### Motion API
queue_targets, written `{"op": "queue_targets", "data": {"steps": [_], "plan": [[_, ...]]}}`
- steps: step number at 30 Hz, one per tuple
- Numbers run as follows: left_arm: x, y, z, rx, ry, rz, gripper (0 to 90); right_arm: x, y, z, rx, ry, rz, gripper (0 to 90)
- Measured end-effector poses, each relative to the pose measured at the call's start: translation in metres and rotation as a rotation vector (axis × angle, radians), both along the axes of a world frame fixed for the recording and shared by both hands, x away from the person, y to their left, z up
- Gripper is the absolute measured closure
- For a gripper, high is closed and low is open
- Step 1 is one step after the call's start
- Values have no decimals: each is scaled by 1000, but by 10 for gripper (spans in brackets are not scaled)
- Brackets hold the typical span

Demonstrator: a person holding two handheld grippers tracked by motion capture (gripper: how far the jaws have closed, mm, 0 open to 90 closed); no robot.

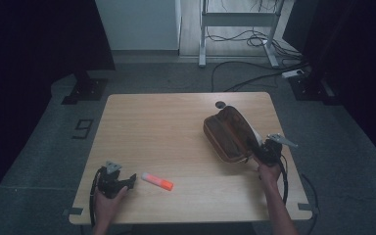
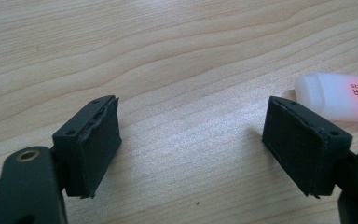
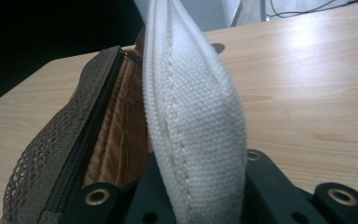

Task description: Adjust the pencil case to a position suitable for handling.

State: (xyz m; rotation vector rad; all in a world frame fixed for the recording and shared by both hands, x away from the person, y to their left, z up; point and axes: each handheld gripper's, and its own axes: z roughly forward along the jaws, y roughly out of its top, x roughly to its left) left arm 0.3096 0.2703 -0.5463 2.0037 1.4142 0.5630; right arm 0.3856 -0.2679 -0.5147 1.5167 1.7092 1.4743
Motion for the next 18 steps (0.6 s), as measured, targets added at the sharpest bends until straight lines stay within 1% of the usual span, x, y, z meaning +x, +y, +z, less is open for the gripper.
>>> {"op": "queue_targets", "data": {"steps": [1,7,11,18], "plan": [[0,0,0,0,0,0,189,-1,1,1,4,-3,14,827],[0,0,0,0,0,0,189,-2,3,3,10,-14,37,827],[0,0,0,0,0,0,189,-3,6,6,23,-29,67,828],[0,0,0,0,0,0,189,-4,11,7,21,-43,101,827]]}}
